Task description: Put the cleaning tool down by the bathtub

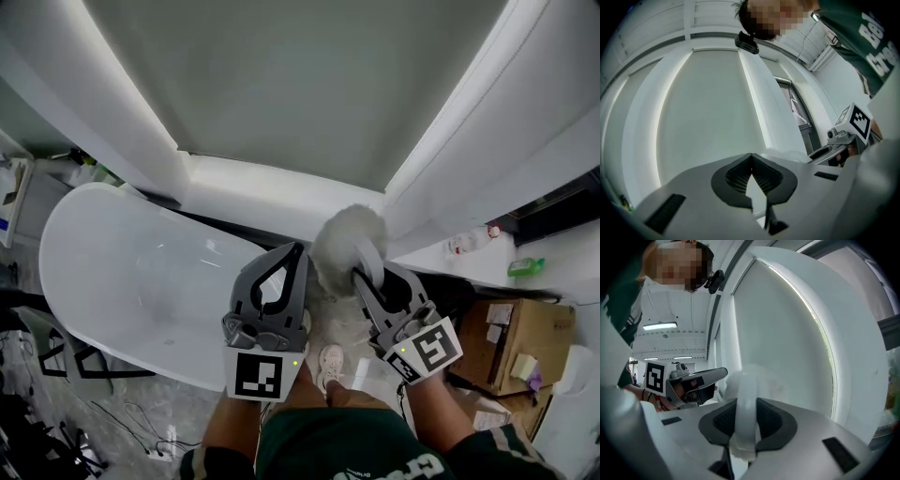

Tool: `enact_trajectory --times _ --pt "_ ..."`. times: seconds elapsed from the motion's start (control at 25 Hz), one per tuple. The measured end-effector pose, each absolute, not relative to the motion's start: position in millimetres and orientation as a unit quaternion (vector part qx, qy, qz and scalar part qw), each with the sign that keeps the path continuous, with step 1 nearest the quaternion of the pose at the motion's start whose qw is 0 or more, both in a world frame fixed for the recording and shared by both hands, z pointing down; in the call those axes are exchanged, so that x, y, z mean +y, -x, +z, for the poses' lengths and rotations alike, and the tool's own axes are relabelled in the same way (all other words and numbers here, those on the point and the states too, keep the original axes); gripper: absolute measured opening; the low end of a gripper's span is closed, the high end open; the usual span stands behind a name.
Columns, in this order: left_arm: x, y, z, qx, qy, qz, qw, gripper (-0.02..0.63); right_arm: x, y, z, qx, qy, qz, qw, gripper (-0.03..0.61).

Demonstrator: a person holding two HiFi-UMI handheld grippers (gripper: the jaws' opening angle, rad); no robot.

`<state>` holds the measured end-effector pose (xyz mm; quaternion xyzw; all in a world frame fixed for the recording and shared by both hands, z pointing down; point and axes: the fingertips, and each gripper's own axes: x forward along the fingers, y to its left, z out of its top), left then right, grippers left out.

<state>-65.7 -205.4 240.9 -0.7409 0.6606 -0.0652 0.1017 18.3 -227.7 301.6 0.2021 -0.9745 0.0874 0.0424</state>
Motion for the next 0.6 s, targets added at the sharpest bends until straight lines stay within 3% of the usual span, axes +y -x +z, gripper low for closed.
enact_trajectory --times 0.6 --pt "-239.3 145.2 321.0 0.675 0.732 -0.049 0.077 0.006 -273.0 41.5 379.7 -0.967 -0.213 0.107 0.094 0.094"
